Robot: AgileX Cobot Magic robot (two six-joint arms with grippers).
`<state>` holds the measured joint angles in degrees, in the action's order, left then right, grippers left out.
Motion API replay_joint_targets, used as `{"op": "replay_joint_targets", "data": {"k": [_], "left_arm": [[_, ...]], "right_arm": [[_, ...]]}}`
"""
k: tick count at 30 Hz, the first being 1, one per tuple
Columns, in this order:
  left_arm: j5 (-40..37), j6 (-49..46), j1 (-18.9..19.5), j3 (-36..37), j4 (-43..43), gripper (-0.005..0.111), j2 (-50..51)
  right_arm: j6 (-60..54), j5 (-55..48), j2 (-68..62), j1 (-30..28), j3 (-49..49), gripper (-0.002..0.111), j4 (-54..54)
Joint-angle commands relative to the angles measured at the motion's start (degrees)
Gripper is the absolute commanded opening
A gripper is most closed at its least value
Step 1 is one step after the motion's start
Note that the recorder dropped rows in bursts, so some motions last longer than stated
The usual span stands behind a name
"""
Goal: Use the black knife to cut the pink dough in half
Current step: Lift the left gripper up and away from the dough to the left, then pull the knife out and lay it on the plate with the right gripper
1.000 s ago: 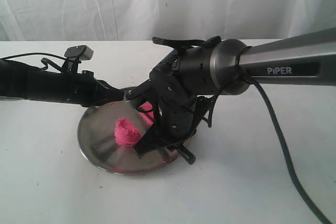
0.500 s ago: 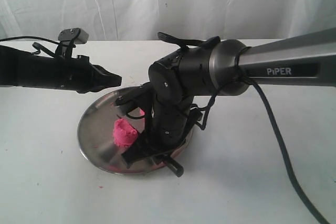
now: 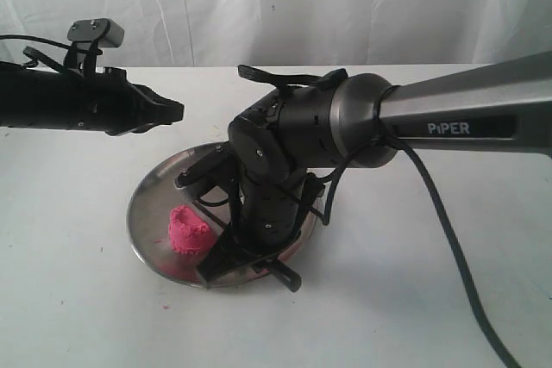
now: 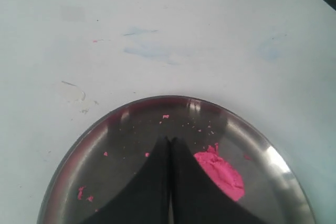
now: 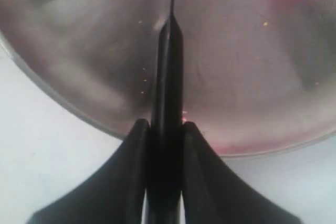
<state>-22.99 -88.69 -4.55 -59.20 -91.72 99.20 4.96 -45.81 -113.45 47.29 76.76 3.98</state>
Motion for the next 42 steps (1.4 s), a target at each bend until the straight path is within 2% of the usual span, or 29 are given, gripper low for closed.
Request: {"op": "replay_joint_targets", "data": {"k": [1, 15, 26, 32, 38, 42], "left_arm": [[-0.25, 0.32, -0.11, 1.61, -0.73, 0.000, -3.07], [1.16, 0.40, -0.11, 6.13, -0.85, 0.000, -9.71], [1.13, 0.45, -0.11, 11.49, -3.10, 0.000, -17.18], [1.34, 0.45, -0.11, 13.99, -3.77, 0.000, -19.64], [1.31, 0.45, -0.11, 14.50, -4.23, 0.000, -19.89], [0.50, 0.45, -0.11, 14.50, -4.23, 0.000, -19.89]], "right_arm": [[3.15, -0.45, 0.68, 0.07, -0.29, 0.000, 5.44], [4.82, -0.34, 0.78, -3.36, -0.29, 0.000, 7.81], [5.69, 1.32, 1.31, -3.34, -0.29, 0.000, 7.94], [3.56, 5.50, 4.81, -3.34, -0.29, 0.000, 0.96], [-11.95, 3.70, 4.92, -5.26, -0.09, 0.000, -18.98], [-14.19, 3.48, 4.19, -7.76, -0.09, 0.000, -23.54]]}}
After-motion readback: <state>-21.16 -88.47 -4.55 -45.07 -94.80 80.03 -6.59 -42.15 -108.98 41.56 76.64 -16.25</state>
